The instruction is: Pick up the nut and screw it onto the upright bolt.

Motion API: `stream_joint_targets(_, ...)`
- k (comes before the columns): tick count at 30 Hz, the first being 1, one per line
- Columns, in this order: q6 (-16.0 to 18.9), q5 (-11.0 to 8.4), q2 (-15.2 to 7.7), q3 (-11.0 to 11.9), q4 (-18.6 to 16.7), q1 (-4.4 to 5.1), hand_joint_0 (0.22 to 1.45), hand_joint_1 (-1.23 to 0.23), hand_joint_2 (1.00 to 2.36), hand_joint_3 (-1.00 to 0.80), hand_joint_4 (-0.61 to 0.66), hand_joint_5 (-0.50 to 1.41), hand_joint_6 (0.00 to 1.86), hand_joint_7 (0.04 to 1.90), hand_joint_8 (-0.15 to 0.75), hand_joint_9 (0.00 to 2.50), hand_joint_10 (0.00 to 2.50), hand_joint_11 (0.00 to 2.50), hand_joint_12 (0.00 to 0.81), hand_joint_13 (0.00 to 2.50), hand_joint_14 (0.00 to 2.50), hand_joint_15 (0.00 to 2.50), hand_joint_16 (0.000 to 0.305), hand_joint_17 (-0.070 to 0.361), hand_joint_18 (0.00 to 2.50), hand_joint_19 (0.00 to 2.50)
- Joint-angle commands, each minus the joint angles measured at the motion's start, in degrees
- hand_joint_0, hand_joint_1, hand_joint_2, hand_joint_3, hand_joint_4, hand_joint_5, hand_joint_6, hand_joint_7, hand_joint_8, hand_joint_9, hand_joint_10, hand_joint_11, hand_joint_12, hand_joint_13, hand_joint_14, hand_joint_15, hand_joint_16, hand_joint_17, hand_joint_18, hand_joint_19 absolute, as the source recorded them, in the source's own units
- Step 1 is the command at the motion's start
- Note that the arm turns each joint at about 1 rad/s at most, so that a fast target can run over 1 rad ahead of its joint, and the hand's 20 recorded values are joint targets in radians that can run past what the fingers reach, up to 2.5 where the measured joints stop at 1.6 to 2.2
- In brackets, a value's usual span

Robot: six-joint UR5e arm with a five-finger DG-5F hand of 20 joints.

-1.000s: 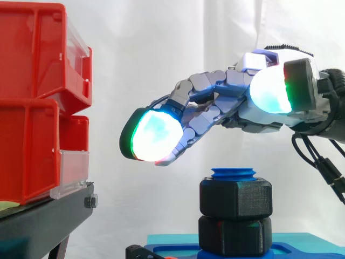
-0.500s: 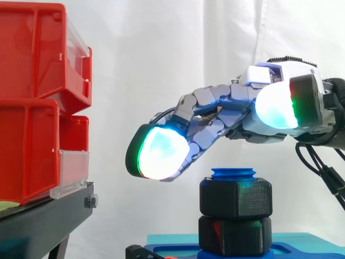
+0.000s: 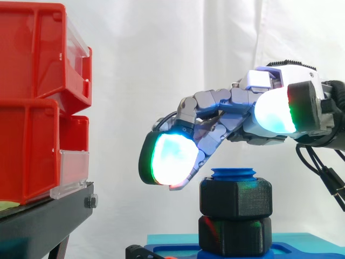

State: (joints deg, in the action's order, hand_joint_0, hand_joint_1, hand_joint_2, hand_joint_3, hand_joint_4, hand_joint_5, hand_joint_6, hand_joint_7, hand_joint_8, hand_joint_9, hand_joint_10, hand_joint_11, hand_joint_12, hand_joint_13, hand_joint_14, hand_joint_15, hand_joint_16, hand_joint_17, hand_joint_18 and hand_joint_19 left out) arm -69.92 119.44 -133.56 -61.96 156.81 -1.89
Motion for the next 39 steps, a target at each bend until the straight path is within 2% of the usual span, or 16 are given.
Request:
stream_joint_targets(1,-0.13,-0.17,-0.03,0.00,0.60,-0.22,0.51,-0.23,1.00,-0.50,0.24,-0.03,0.50,1.24,0.246,0.64,0.00,0.00,0.258,0.41,0.00,0.00,0.023,0.052,0.00,0.00)
stream_joint_targets(13,-0.48,0.00,-0.03,-0.18,1.04,-0.66,0.53,-0.27,1.00,-0.50,0.17,0.01,0.50,1.42,0.249,0.80,0.00,0.00,0.230,0.56,0.00,0.00,0.017,0.038,0.13,0.00)
stream_joint_targets(20,-0.57,0.09,-0.03,-0.70,0.78,-1.01,0.54,-0.29,1.00,-0.50,0.12,0.04,0.50,1.46,0.249,0.89,0.00,0.00,0.216,0.61,0.00,0.00,0.014,0.032,0.20,0.00)
stream_joint_targets(27,-0.57,1.06,-0.03,-0.70,0.60,-1.63,0.54,-0.30,1.00,-0.50,0.12,0.06,0.50,1.49,0.253,1.00,0.00,0.00,0.200,0.69,0.00,0.00,0.012,0.028,0.28,0.00)
stream_joint_targets(29,-0.57,1.41,-0.03,-0.70,0.25,-2.15,0.54,-0.32,1.00,-0.50,0.11,0.06,0.53,1.43,0.248,1.02,0.00,0.00,0.193,0.72,0.00,0.00,0.011,0.025,0.31,0.00)
stream_joint_targets(32,-0.57,1.76,-0.03,-0.70,0.25,-2.42,0.54,-0.33,1.00,-0.50,0.12,0.06,0.57,1.32,0.242,1.06,0.00,0.00,0.186,0.76,0.00,0.00,0.009,0.021,0.36,0.00)
stream_joint_targets(39,-0.57,3.08,0.06,-0.70,0.08,-3.39,0.54,-0.34,1.00,-0.50,0.12,0.07,0.60,1.25,0.217,1.19,0.00,0.00,0.160,0.86,0.00,0.00,0.006,0.013,0.48,0.00)
